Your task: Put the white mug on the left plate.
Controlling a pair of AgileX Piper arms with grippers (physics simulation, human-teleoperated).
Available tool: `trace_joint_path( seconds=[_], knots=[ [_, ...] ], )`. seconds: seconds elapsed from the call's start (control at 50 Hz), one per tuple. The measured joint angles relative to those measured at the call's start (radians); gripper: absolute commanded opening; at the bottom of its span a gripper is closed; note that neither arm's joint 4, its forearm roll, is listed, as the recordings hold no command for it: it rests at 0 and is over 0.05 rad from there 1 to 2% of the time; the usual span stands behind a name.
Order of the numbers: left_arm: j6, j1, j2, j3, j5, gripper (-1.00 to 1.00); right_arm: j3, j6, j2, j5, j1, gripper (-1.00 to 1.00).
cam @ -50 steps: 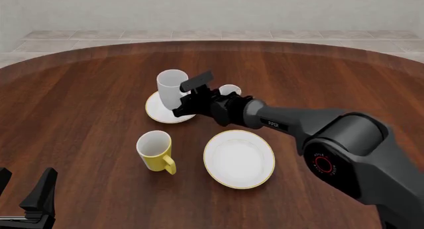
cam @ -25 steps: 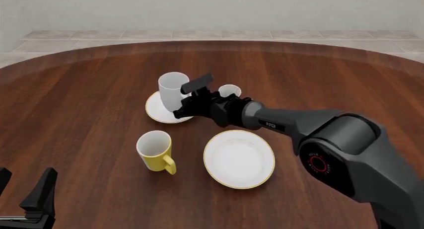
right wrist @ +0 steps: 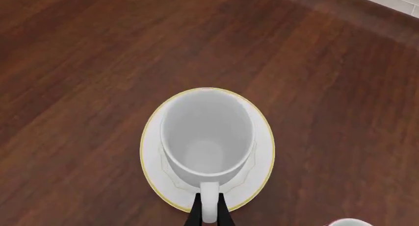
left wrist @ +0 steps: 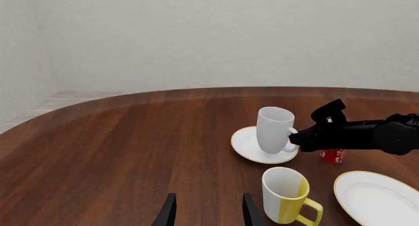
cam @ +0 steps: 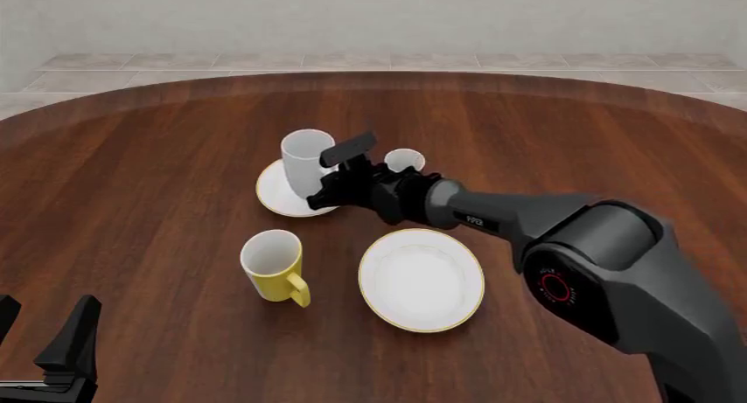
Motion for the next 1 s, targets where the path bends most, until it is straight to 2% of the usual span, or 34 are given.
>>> trace_joint_path(
  seconds=[1.0],
  knots=[
    [0.0, 0.0, 0.0, 0.0, 0.0, 1.0, -0.031, 0.001, 0.032, 0.012, -0.001, -1.0]
  ],
)
